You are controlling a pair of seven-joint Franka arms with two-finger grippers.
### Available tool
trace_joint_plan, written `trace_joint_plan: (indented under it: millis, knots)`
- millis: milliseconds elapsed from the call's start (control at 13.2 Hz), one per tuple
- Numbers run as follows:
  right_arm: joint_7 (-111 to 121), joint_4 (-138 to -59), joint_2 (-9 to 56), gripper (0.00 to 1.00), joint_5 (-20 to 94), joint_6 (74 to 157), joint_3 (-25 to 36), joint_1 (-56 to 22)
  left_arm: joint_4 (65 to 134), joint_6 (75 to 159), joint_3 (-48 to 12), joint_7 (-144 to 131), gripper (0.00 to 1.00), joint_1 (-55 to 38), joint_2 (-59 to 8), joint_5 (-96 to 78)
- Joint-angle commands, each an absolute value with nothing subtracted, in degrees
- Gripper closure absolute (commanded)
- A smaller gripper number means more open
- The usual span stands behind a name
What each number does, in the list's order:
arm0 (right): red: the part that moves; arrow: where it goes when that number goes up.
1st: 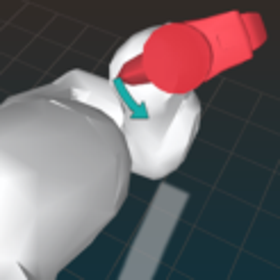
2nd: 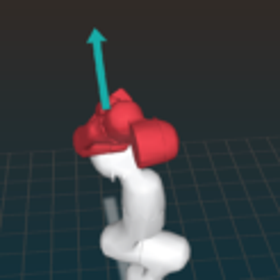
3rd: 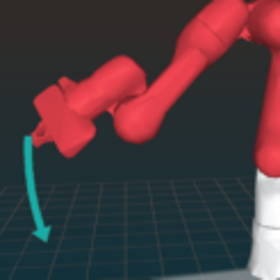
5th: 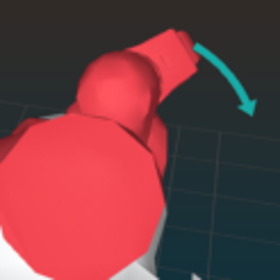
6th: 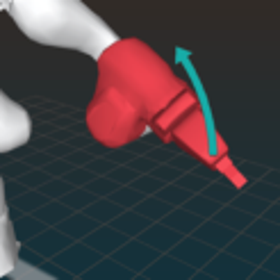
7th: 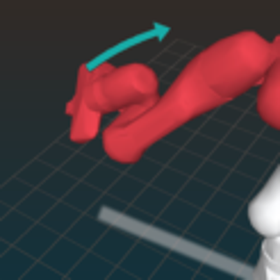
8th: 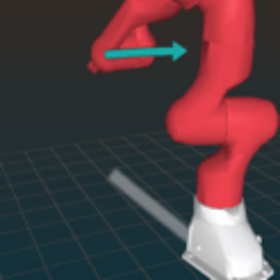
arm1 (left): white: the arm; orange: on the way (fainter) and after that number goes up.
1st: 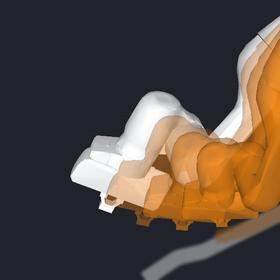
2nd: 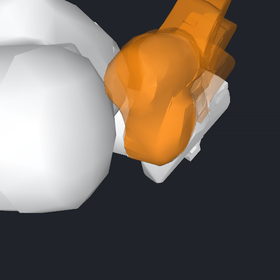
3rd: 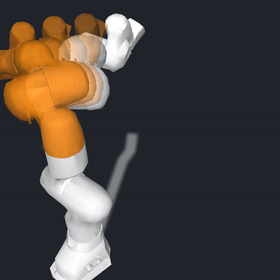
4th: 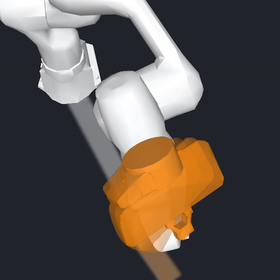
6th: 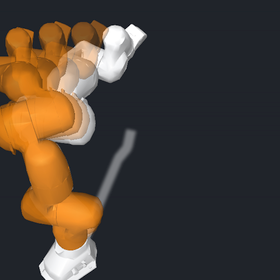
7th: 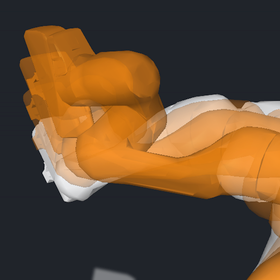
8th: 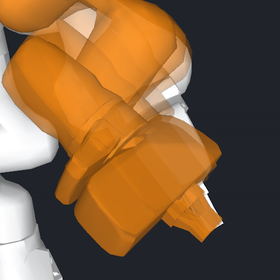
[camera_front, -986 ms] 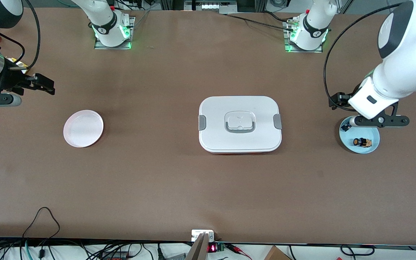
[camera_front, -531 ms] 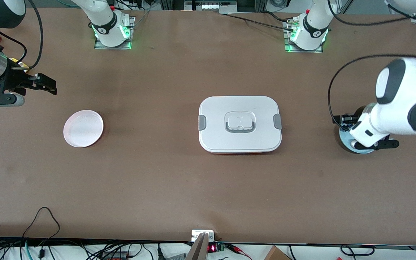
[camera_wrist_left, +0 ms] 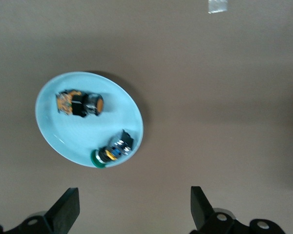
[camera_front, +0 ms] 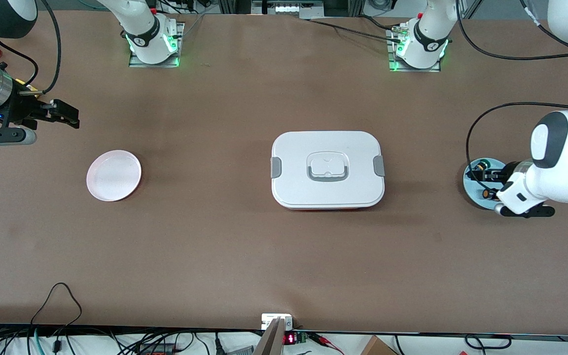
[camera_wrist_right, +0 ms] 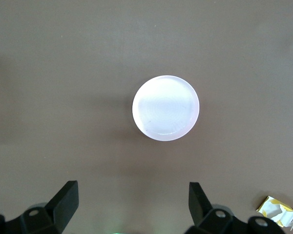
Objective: Transfer orange switch to right arm and place
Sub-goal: 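Lower the left gripper over the orange switch in the blue dish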
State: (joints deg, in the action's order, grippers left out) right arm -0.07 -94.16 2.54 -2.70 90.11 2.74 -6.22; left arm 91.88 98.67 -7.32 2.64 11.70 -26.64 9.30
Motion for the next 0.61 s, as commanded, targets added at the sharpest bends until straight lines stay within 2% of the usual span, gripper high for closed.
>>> trace_joint_plan:
  millis: [0,228,531]
  knots:
    - [-0.53,-93.43,2.37,0.0,-2.29,88.51,2.72,-7.21,92.29,104.31,-7.91,8.6,0.0,15.1,-29.08,12.04]
    - [-0.44,-93.43,2.37,0.0,-2.29,88.42,2.72,-7.12,96.92,111.95,-7.91,12.83,0.0,16.34,-29.88,12.48]
    - [-0.35,-93.34,2.29,0.0,-2.46,87.71,2.72,-7.29,97.99,117.68,-7.91,17.83,0.0,19.33,-31.11,12.48]
